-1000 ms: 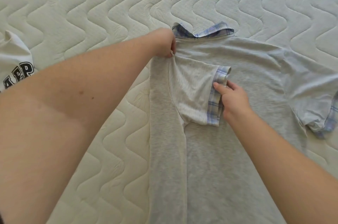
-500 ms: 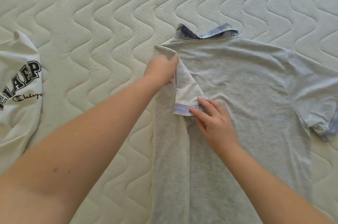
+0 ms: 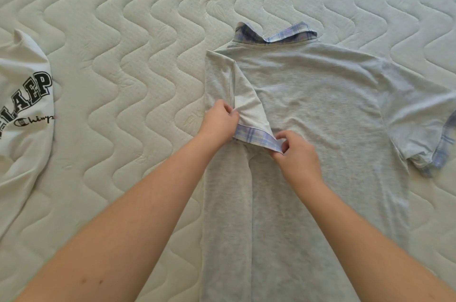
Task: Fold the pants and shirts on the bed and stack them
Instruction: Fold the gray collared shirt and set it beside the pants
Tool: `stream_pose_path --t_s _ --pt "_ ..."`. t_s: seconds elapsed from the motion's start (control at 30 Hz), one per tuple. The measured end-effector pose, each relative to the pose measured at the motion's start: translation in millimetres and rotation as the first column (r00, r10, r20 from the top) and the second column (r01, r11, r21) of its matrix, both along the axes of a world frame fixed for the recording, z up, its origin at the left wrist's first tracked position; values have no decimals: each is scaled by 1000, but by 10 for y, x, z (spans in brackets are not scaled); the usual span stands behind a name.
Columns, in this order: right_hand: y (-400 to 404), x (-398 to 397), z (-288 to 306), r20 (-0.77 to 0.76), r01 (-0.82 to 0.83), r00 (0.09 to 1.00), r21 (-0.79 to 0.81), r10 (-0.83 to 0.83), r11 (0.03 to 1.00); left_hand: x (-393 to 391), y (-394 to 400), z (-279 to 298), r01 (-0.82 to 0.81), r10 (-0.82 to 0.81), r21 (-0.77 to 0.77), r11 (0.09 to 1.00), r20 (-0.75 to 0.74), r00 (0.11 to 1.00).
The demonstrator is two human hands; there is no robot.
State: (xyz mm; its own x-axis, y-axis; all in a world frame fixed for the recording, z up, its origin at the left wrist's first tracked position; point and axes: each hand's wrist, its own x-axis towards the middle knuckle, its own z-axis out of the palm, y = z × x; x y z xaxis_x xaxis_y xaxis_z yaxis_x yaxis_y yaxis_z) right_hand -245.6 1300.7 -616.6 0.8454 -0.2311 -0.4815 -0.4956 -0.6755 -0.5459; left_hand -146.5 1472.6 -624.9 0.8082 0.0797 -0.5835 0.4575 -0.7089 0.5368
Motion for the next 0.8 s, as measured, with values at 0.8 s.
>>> stream_pose_path --t_s 0.8 --pt "70 -291 -30 58 -275 958 -79 280 958 -18 89 57 -44 54 -141 989 67 996"
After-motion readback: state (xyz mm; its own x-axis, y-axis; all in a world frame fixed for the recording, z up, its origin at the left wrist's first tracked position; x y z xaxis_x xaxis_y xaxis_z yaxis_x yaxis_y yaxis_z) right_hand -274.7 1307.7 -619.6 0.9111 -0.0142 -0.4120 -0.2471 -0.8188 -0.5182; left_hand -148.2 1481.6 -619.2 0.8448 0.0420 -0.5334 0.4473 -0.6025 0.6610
